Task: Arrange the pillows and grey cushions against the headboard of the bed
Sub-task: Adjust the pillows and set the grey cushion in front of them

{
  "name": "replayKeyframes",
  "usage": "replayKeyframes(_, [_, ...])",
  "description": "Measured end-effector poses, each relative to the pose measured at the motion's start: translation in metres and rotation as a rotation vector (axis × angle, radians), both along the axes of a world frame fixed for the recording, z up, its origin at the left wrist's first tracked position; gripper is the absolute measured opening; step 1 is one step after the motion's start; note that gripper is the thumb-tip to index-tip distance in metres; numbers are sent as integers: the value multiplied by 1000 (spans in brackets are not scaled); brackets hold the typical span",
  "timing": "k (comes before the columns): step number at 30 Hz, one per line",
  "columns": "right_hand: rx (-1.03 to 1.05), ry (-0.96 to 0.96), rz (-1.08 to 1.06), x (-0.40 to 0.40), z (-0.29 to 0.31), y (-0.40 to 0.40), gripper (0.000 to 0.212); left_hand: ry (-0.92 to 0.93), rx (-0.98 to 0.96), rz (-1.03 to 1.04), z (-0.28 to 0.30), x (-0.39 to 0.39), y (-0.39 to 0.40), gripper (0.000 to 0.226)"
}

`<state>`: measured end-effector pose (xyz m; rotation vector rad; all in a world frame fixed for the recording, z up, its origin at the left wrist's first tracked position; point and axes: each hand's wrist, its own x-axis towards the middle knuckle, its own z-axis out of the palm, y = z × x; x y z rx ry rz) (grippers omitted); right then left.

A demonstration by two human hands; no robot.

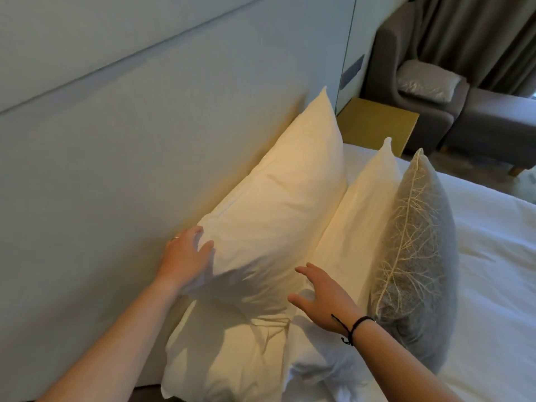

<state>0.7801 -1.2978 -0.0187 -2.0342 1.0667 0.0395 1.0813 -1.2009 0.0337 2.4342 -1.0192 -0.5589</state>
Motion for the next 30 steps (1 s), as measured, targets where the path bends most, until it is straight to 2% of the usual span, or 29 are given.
replayKeyframes(3, [36,-21,-97,25,0,2,77,95,-17,-27,-17,30,-22,49])
replayKeyframes(5, [74,-67,-185,49,5,-1,76,217,-66,-23,-25,44,-37,46])
replayKeyframes(7, [100,-111,-268,77,11,-6,75,260,-104,-25,-32,54,-49,42])
replayKeyframes(12, [174,-196,-449,132,10,-13,75,244,-164,-73,-42,64,-64,34])
replayKeyframes(15, [183,-188,-500,141,5,-7,78,101,-161,-97,-41,65,-62,29])
replayKeyframes(20, [153,-112,-475,142,6,-8,74,54,-244,-43,-31,52,-48,20])
replayKeyframes(25, [50,-109,-363,157,19,-21,59,-67,-123,-46,-23,56,-27,29])
replayKeyframes(30, [-1,-143,-249,179,26,-12,50,-152,-100,-109,-18,62,3,20])
